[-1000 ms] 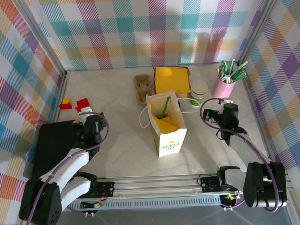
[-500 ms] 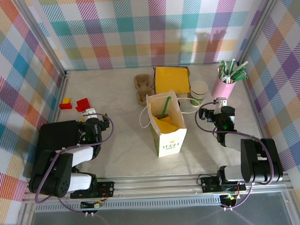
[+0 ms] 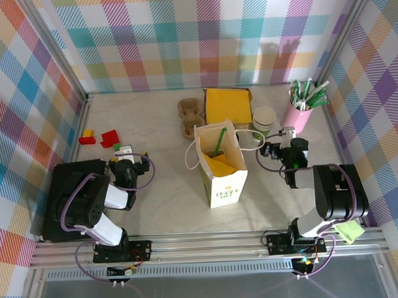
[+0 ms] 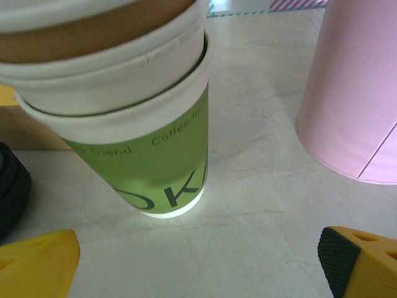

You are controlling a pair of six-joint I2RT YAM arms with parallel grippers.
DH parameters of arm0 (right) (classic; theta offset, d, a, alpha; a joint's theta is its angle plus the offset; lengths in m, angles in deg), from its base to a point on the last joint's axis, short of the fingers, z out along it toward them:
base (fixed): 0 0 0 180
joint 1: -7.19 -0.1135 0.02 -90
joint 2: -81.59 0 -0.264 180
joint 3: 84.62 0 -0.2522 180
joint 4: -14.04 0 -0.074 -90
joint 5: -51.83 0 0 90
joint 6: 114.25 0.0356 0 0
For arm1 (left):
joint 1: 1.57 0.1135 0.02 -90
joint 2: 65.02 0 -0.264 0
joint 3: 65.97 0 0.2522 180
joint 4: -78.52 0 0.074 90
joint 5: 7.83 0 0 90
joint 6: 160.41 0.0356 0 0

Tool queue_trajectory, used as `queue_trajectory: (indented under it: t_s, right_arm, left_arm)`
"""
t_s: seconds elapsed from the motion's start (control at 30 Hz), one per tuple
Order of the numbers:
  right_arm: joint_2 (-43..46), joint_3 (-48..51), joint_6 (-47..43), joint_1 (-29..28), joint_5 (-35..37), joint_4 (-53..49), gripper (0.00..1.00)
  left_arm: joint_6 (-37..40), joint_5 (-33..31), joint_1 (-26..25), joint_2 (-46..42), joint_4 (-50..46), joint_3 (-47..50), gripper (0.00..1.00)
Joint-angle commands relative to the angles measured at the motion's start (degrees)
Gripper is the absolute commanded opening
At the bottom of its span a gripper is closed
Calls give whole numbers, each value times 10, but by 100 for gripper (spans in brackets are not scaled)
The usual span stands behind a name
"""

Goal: Pack the takeout coffee

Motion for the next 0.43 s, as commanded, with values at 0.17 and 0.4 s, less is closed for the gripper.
queue_trajectory:
  t_s: [0.17,0.4]
  right_arm:
    - [1,-10,-4,1,-8,-2,99]
    - [3,-1,-3,0,-5,11,99]
  left_arm:
    - [-11,-7,13,-8,-90,-74,100]
    - [-11,-6,13,-8,-88,-73,100]
